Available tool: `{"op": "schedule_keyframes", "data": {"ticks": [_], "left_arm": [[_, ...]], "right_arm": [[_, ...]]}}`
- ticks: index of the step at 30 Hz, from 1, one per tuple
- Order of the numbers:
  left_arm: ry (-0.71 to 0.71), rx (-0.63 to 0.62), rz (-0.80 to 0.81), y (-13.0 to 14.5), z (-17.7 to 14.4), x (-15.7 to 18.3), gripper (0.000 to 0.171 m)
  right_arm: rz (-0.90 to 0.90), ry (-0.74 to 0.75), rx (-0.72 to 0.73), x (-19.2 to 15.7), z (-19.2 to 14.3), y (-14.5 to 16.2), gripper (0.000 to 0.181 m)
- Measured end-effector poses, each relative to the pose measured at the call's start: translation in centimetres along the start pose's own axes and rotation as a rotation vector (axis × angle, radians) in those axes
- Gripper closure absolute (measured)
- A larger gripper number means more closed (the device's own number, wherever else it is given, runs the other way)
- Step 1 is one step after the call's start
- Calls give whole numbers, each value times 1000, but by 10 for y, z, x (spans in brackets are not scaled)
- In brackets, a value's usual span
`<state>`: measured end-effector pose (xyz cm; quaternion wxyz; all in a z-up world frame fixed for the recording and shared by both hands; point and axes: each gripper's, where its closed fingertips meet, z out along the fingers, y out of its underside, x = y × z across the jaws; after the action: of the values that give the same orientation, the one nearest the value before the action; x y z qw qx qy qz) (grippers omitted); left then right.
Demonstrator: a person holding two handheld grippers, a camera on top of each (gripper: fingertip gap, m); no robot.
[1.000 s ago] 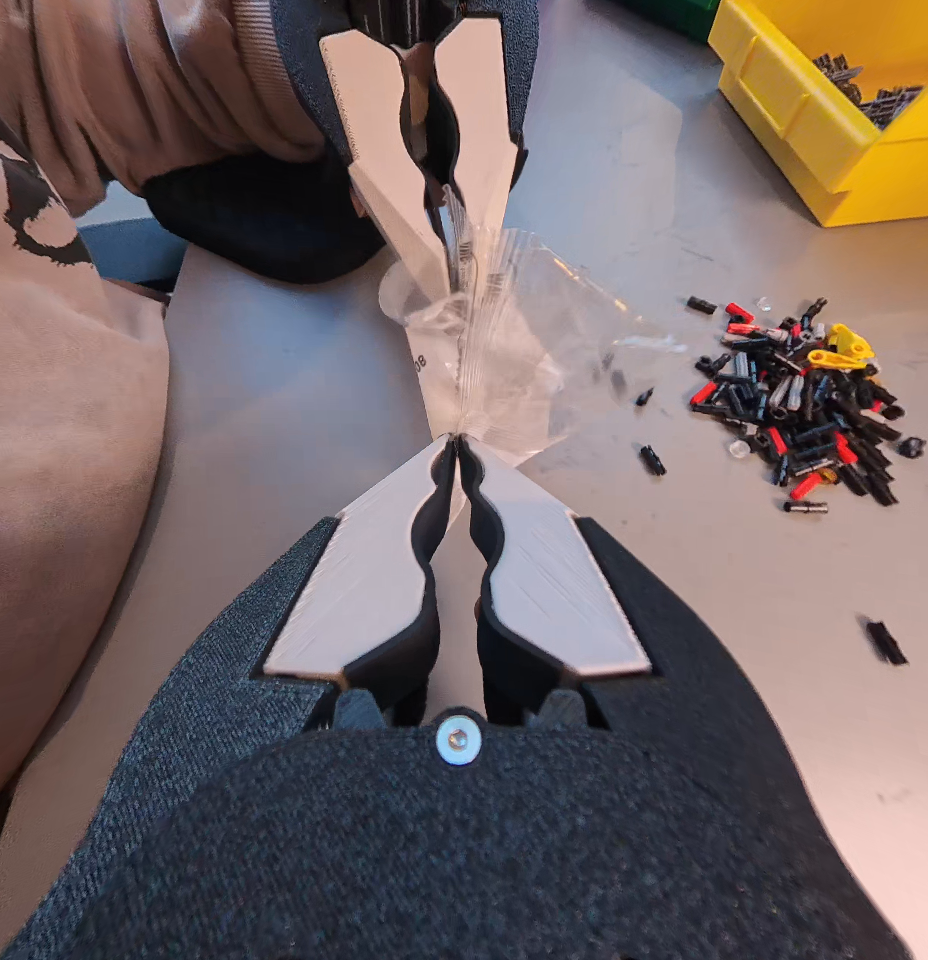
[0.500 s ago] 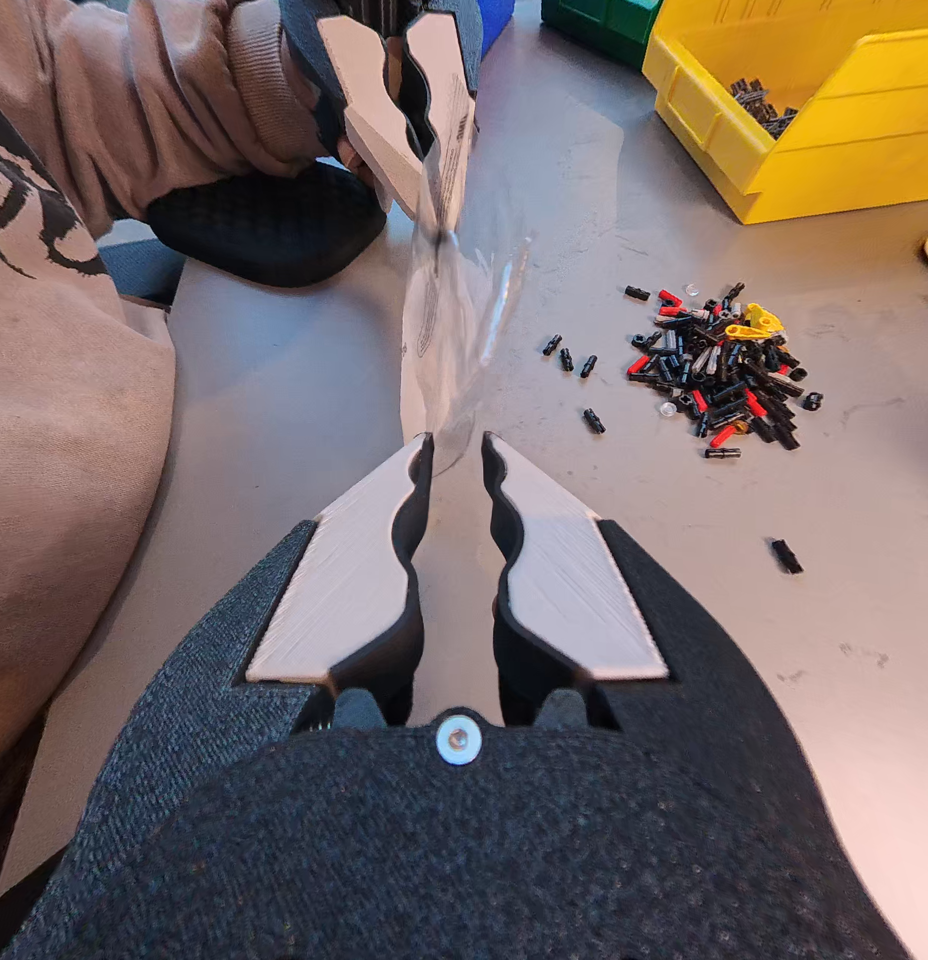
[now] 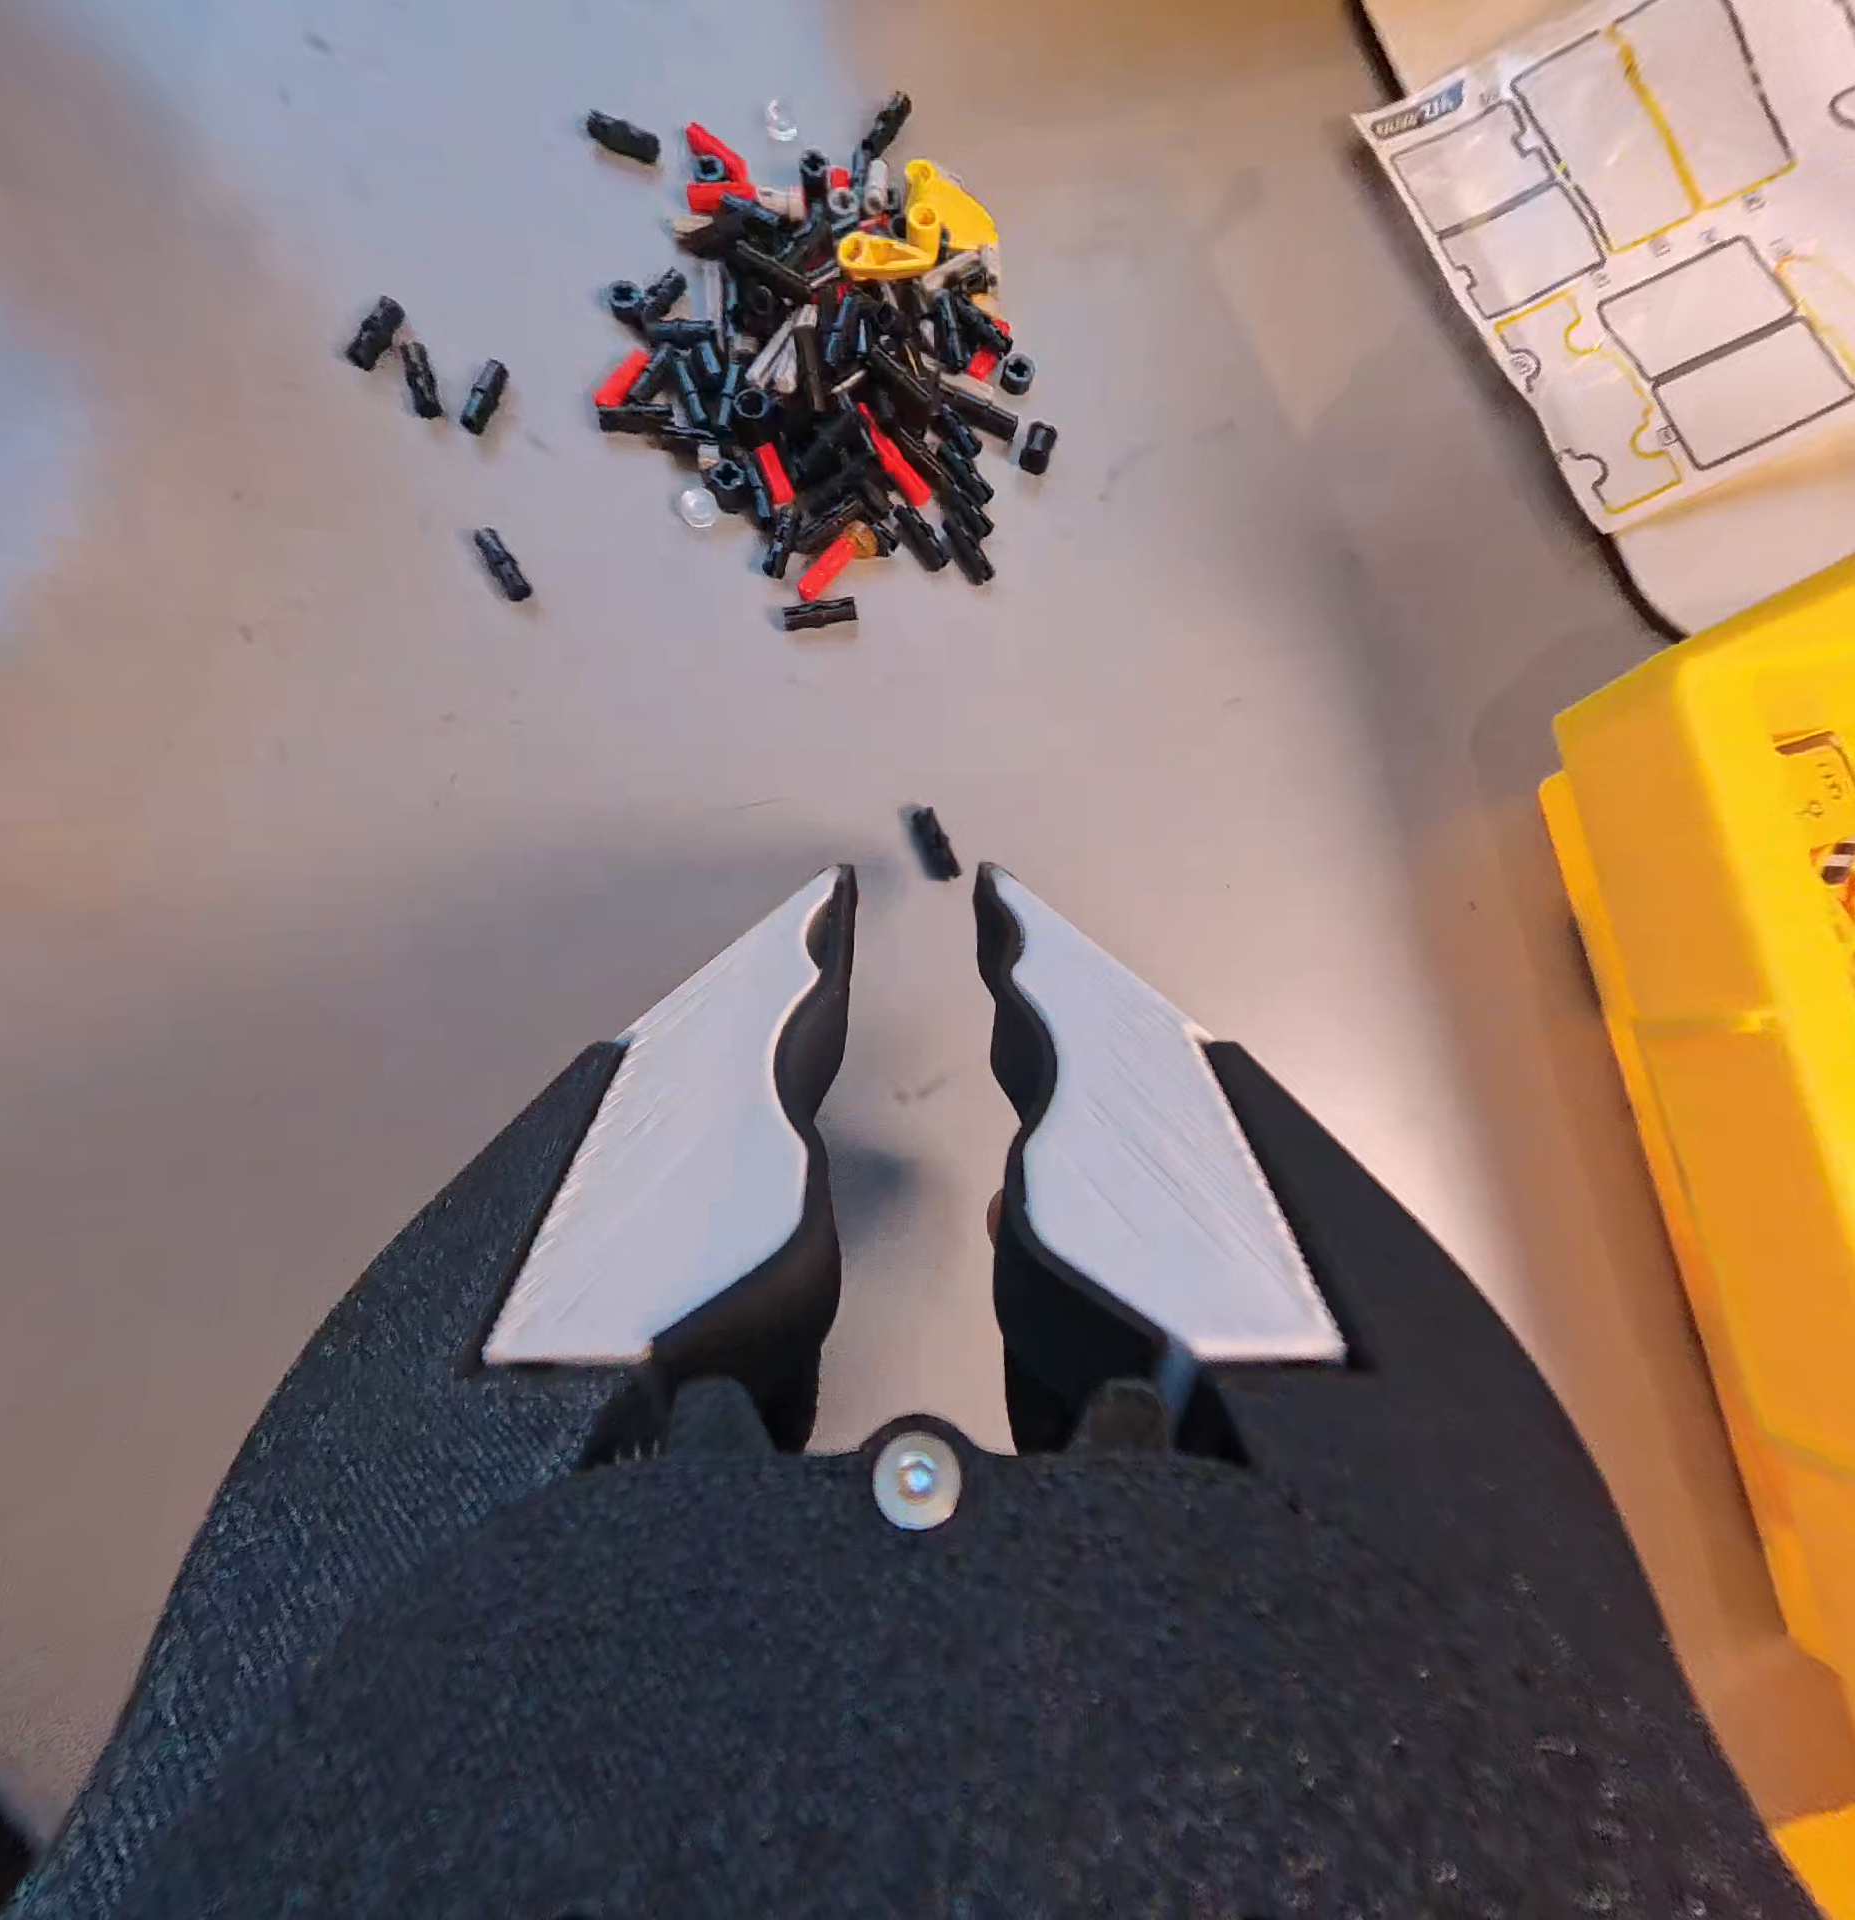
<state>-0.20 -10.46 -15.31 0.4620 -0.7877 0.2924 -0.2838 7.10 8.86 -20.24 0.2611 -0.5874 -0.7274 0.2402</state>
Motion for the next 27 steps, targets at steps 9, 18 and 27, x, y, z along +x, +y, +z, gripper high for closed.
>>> {"op": "schedule_keyframes", "data": {"ticks": [9,18,27], "left_arm": [[-32,3,-58,0,1,-11,171],[-79,-9,-149,-2,5,-18,171],[-51,6,-124,-6,9,-5,171]], "right_arm": [[39,-96,-90,1,21,3,177],[-119,-282,374,-81,-54,-123,178],[-263,-351,172,-125,-39,-111,176]]}}
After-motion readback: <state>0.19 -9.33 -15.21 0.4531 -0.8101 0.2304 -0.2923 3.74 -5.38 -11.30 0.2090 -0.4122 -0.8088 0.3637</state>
